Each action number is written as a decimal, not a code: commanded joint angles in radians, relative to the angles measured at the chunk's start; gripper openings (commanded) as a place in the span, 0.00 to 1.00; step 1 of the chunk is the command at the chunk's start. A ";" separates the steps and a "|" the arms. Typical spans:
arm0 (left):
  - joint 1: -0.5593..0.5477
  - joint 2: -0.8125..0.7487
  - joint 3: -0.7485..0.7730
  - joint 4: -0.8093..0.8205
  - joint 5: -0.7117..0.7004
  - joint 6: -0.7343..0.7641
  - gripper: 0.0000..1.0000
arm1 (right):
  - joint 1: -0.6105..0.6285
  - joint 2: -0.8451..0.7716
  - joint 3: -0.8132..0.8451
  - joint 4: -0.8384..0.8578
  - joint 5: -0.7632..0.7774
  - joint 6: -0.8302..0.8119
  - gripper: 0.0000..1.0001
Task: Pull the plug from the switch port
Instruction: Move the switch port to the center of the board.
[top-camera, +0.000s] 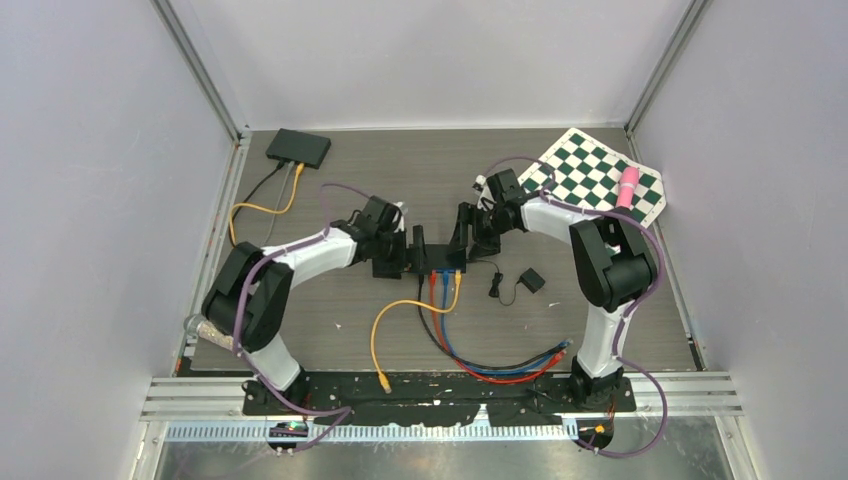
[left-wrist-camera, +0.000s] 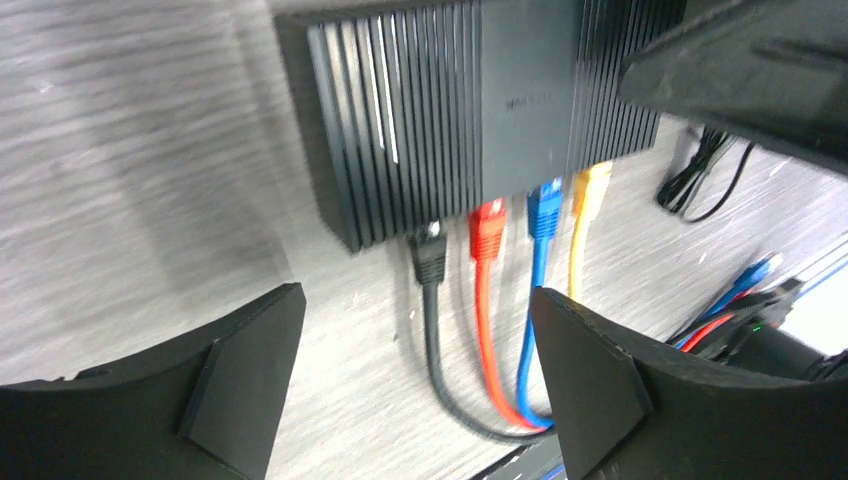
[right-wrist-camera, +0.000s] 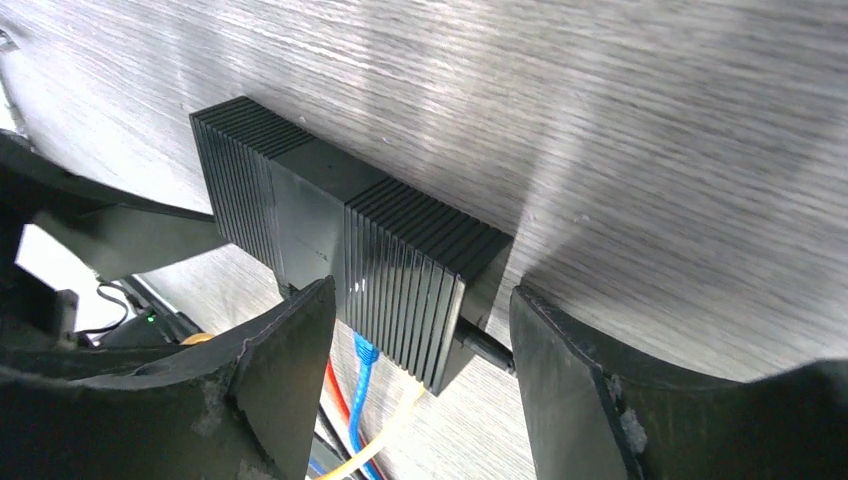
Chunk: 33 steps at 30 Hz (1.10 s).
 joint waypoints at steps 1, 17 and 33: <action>0.001 -0.149 0.021 -0.152 -0.118 0.131 0.89 | -0.007 -0.107 -0.030 -0.035 0.093 -0.064 0.71; 0.104 -0.649 -0.455 0.038 0.118 0.178 0.99 | -0.007 -0.230 -0.084 -0.093 0.152 -0.123 0.74; 0.101 -0.643 -0.567 0.169 0.382 0.202 0.95 | -0.016 -0.206 -0.047 -0.113 0.135 -0.132 0.75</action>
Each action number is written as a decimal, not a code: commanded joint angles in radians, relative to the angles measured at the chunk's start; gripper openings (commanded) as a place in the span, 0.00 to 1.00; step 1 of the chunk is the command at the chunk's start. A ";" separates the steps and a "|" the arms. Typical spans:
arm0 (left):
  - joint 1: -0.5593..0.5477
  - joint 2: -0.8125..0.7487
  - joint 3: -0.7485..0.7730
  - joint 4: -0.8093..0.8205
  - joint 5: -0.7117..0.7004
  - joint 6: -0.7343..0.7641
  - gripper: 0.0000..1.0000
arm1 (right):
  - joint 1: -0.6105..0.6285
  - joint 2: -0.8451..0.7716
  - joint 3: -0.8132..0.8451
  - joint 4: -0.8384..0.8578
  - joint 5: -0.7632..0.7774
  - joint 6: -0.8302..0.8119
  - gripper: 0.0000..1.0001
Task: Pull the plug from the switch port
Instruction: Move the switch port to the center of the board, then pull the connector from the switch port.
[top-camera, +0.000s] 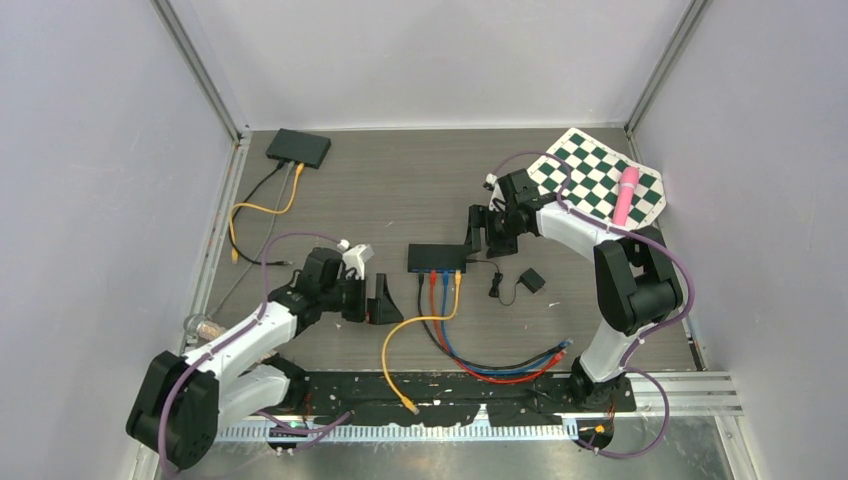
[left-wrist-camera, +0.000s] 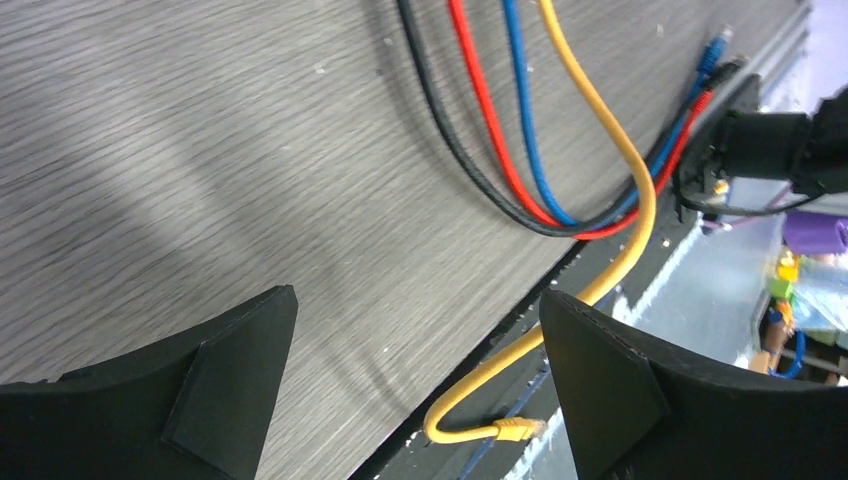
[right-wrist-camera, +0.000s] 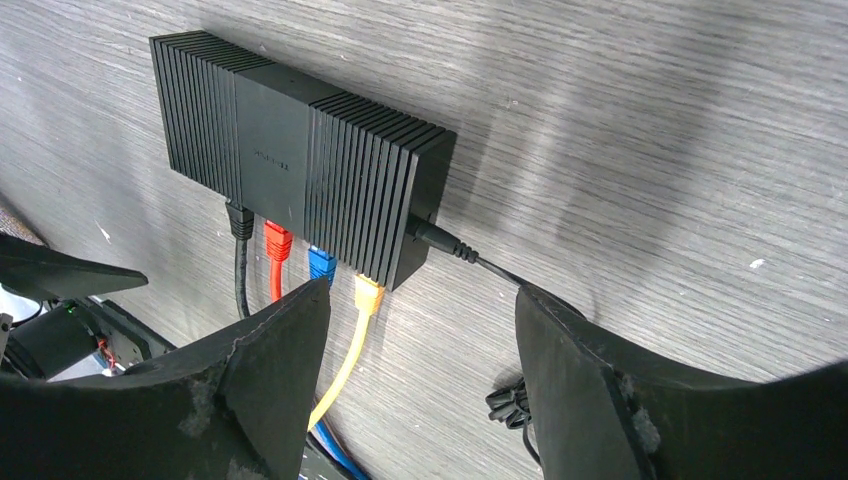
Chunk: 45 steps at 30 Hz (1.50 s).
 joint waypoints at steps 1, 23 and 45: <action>-0.007 0.050 -0.003 0.145 0.192 0.008 0.94 | -0.005 -0.013 0.033 -0.004 -0.006 -0.012 0.75; -0.451 0.543 0.460 0.194 0.140 -0.118 0.85 | -0.016 -0.038 0.028 -0.030 0.041 -0.022 0.75; -0.172 0.414 0.790 -0.308 -0.287 0.441 1.00 | -0.024 -0.298 -0.254 0.315 0.131 0.262 0.73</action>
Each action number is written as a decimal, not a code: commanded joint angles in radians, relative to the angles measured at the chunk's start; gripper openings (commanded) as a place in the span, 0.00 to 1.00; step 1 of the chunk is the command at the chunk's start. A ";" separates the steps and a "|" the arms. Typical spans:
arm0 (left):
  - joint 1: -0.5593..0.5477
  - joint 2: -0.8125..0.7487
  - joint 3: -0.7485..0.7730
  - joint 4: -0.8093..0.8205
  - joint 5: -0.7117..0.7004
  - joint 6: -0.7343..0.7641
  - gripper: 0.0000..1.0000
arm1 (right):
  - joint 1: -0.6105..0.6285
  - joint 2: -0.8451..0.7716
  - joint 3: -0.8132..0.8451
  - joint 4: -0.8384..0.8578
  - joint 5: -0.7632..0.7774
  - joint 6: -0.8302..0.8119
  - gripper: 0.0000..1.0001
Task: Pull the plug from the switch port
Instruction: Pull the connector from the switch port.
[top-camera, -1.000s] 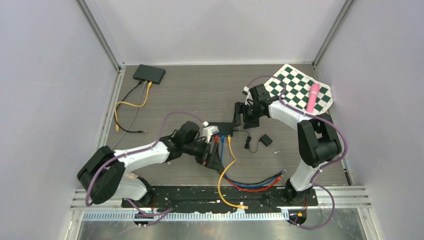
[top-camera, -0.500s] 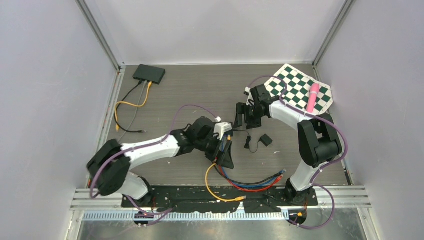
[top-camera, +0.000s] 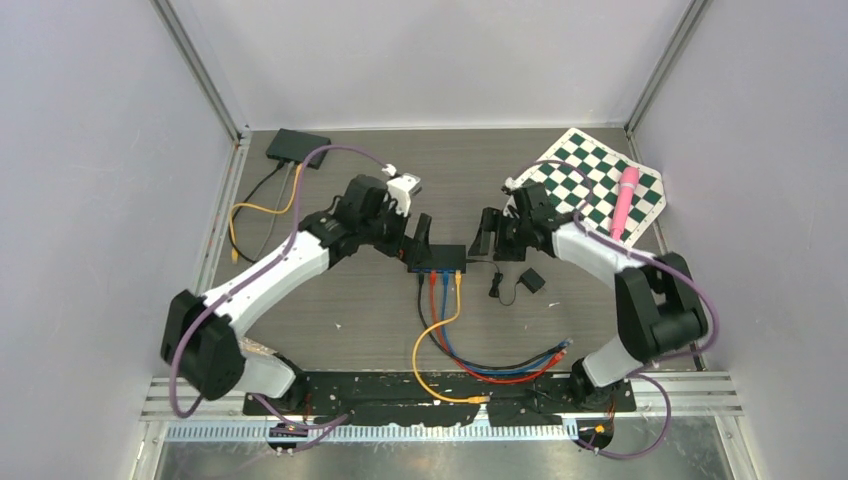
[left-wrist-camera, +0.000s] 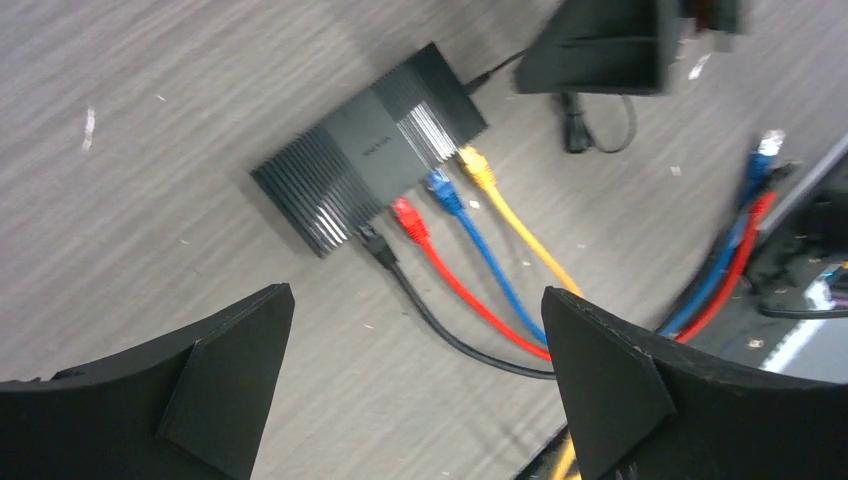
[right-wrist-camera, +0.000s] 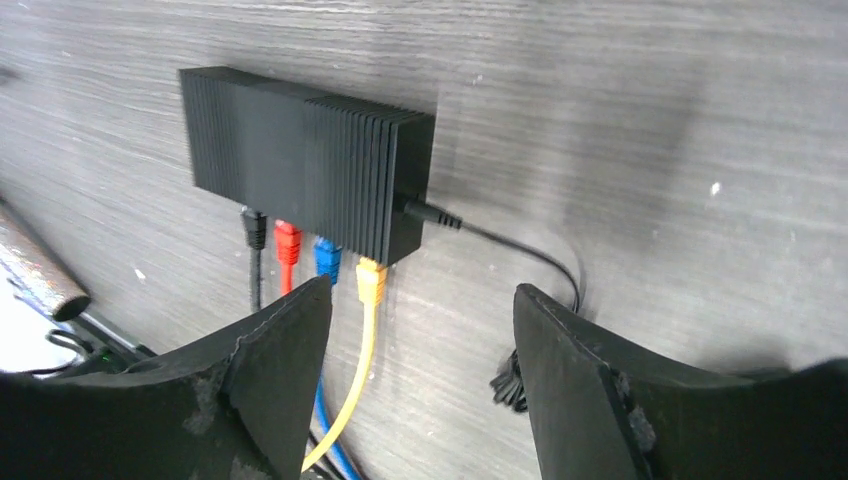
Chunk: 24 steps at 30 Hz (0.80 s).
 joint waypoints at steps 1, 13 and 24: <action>0.007 0.137 0.231 -0.149 -0.004 0.231 1.00 | -0.003 -0.253 -0.181 0.264 0.113 0.231 0.72; -0.018 0.052 0.063 0.307 0.035 0.612 1.00 | -0.119 -0.413 -0.345 0.372 0.113 0.427 0.95; -0.019 0.213 0.142 0.117 0.105 0.978 1.00 | -0.106 -0.392 -0.459 0.509 0.157 0.712 0.95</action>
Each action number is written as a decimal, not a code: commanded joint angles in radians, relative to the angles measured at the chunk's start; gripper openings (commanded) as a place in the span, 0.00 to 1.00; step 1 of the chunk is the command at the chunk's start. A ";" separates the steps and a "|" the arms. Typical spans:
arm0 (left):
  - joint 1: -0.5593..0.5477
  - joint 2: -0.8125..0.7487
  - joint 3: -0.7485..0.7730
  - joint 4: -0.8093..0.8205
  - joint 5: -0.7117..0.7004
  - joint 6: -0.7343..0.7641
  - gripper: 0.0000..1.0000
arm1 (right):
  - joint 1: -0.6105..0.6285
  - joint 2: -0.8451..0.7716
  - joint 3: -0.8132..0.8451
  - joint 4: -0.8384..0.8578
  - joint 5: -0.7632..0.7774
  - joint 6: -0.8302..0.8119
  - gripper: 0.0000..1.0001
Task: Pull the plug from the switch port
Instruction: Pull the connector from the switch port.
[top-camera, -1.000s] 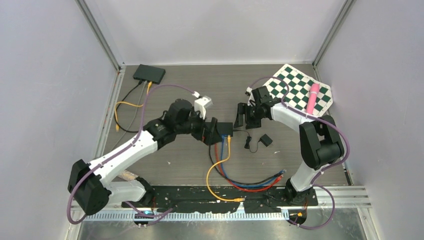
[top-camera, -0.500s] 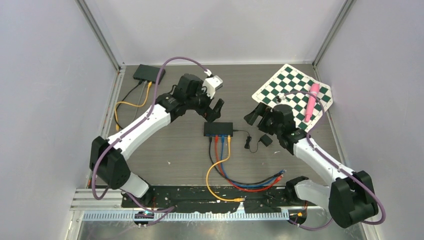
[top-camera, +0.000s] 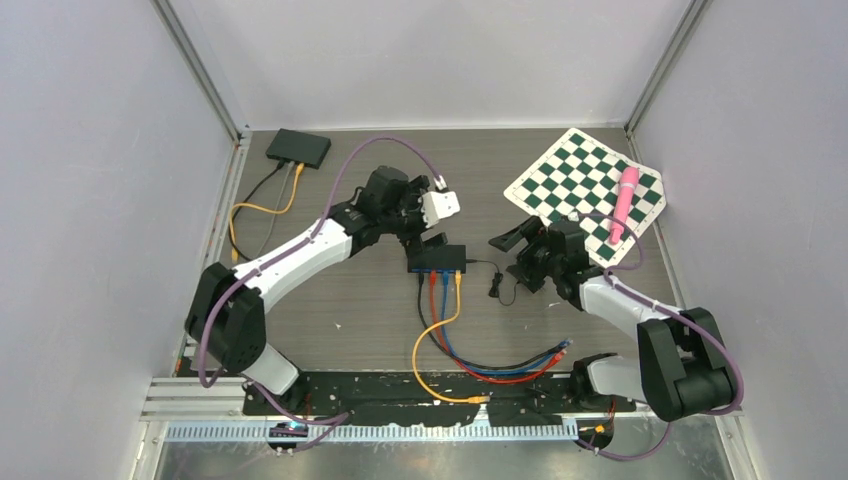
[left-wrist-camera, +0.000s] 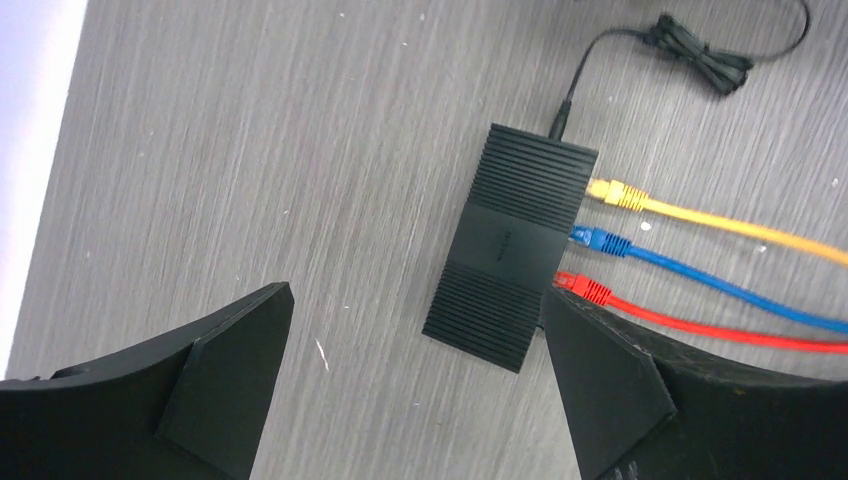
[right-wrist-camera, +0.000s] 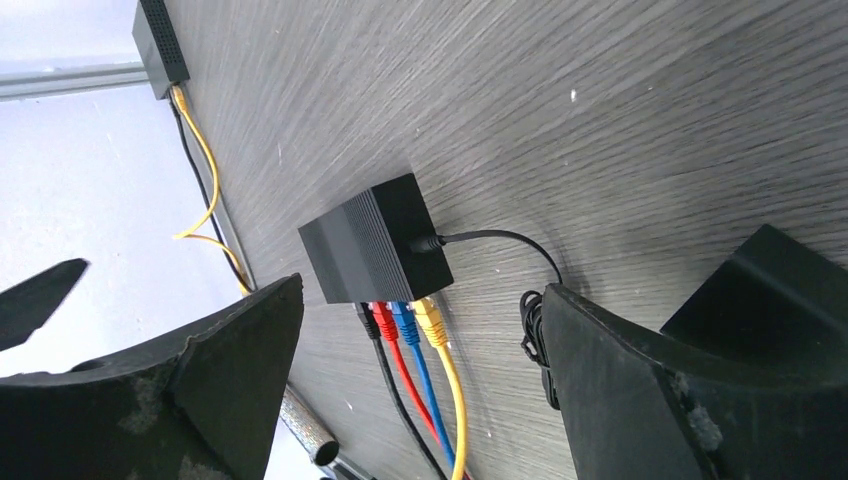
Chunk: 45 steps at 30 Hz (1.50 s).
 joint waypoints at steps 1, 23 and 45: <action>0.001 0.027 0.021 -0.018 0.096 0.232 1.00 | 0.009 -0.055 0.051 0.001 0.073 0.019 0.95; -0.051 0.396 0.301 -0.313 0.097 0.348 0.95 | 0.011 -0.021 0.074 -0.040 -0.031 0.062 0.95; -0.065 0.493 0.341 -0.319 0.026 0.319 0.88 | 0.018 0.070 0.053 0.009 -0.078 0.117 0.85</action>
